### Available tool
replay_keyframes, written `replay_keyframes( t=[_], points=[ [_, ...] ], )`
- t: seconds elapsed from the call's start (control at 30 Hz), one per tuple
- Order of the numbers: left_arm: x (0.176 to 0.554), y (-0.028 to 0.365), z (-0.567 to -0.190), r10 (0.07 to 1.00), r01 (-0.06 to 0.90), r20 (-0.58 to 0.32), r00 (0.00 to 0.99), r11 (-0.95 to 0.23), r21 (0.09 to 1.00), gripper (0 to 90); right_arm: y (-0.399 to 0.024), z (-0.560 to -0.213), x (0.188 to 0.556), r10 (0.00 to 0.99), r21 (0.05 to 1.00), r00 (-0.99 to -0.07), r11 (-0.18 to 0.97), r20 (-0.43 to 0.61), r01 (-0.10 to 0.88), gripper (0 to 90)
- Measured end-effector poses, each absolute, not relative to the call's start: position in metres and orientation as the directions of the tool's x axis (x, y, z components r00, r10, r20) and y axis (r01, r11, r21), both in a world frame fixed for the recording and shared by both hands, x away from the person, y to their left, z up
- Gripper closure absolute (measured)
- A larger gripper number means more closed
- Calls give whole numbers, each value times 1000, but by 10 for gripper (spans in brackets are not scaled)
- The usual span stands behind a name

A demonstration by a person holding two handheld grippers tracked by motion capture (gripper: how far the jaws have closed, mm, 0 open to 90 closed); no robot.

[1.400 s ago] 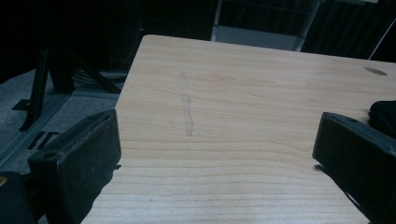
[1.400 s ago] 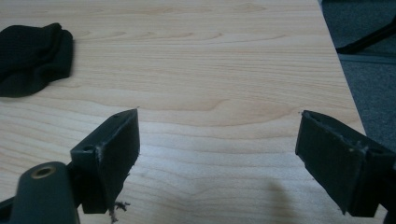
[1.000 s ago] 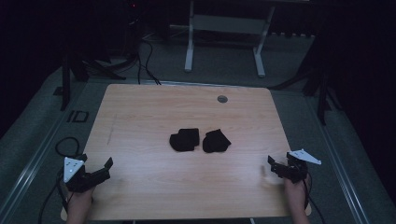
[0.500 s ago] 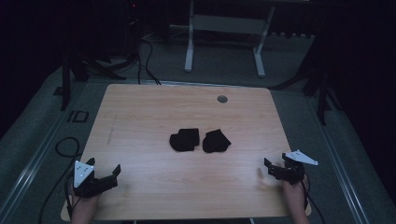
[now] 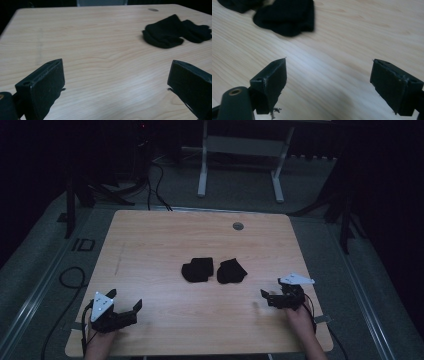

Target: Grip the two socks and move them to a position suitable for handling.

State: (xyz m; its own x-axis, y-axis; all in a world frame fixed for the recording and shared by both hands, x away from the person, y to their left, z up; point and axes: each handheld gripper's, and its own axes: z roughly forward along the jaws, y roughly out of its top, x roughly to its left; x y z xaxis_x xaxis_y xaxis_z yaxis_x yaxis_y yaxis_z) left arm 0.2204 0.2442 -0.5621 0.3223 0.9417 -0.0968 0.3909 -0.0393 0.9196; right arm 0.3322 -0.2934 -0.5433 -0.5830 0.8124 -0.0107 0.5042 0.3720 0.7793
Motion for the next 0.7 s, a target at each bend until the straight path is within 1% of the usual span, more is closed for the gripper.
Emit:
replay_keyframes(
  t=[0.1, 0.17, 0.2, 0.23, 0.3, 0.33, 0.4, 0.47, 0.7],
  points=[
    [220, 239, -561, 927, 416, -134, 351, -26, 909, 14, -277, -539, 340, 792, 781, -610, 361, 32, 510, 136],
    [218, 234, -559, 923, 411, -121, 364, -43, 911, 14, -272, -538, 342, 787, 783, -616, 360, 38, 508, 136],
    [218, 232, -558, 921, 411, -120, 371, -47, 911, 14, -258, -536, 348, 795, 781, -606, 360, 30, 511, 133],
    [218, 230, -557, 919, 414, -121, 375, -49, 909, 14, -252, -535, 351, 790, 780, -612, 365, 29, 508, 133],
    [218, 227, -556, 919, 430, -130, 372, -46, 902, 14, -242, -535, 357, 762, 788, -645, 361, 59, 499, 132],
    [218, 227, -556, 919, 430, -130, 372, -46, 902, 14, -242, -535, 357, 762, 788, -645, 361, 59, 499, 132],
    [217, 223, -557, 911, 436, -132, 391, -56, 898, 14, -226, -537, 366, 751, 782, -659, 384, 44, 490, 132],
    [218, 220, -558, 912, 438, -110, 395, -81, 895, 14, -215, -538, 375, 745, 786, -665, 383, 49, 486, 134],
    [219, 225, -559, 916, 439, -136, 378, -48, 897, 14, -190, -539, 400, 730, 787, -683, 397, 41, 472, 149]
  ],
)
